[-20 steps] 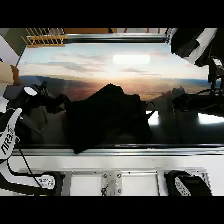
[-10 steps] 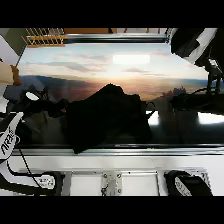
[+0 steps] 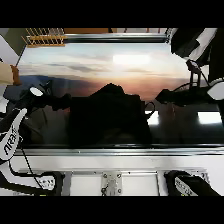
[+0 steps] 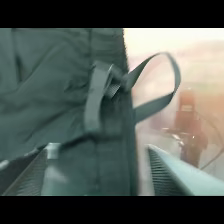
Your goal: Fold the clothes and pants, and hang the long-sleeved shirts on hangers.
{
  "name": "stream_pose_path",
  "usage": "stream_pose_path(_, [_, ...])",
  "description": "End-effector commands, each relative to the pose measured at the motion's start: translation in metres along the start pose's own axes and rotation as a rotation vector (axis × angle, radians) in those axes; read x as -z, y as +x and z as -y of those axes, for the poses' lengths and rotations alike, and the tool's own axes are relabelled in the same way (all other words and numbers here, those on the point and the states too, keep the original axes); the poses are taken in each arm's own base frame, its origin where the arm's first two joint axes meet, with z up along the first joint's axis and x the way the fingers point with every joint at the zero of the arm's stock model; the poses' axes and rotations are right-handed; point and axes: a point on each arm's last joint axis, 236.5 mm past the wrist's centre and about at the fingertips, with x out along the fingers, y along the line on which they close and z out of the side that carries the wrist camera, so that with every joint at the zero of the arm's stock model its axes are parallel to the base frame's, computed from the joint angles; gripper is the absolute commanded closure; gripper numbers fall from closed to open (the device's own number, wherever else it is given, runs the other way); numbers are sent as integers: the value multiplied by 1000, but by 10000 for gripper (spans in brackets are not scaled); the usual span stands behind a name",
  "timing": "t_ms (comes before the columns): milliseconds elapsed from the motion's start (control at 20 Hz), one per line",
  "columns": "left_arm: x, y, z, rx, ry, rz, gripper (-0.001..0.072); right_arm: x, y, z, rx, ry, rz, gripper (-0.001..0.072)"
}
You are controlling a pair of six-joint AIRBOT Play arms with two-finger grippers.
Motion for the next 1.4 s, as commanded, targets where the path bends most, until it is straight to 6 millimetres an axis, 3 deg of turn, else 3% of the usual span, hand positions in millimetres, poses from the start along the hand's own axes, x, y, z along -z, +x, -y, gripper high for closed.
stream_pose_path(0, [-11, -15, 15, 25, 31, 3, 697, -31, 66, 33, 41, -17, 32, 47])
stream_pose_path(150, [-16, -17, 20, 31, 42, 15, 697, -38, 129, 55, 39, 4, -69, 47])
stream_pose_path(300, [-15, -17, 20, 28, 43, 12, 697, -36, 178, 50, -54, -15, -196, 46])
stream_pose_path(400, [-16, -17, 20, 28, 43, 12, 697, -31, 200, 38, -122, -22, -259, 47])
stream_pose_path(600, [-16, -17, 20, 29, 42, 12, 697, -17, 224, 12, -179, -44, -321, 47])
stream_pose_path(800, [-16, -17, 20, 29, 42, 12, 697, -2, 235, -11, -206, -72, -356, 49])
stream_pose_path(850, [-15, -17, 20, 29, 42, 12, 697, 0, 237, -14, -208, -79, -363, 101])
stream_pose_path(950, [-16, -17, 20, 29, 42, 12, 697, 0, 240, -18, -209, -92, -357, 289])
stream_pose_path(1050, [-16, -17, 20, 29, 43, 12, 697, -6, 242, -17, -203, -102, -328, 622])
stream_pose_path(1100, [-16, -17, 20, 29, 42, 12, 697, -10, 243, -17, -198, -102, -309, 689])
stream_pose_path(1250, [-24, -32, 28, 34, 60, 62, 698, -42, 222, -24, -185, -131, -203, 690])
stream_pose_path(1350, [-55, -80, 52, 55, 109, 227, 698, -87, 172, -37, -159, -208, -71, 690])
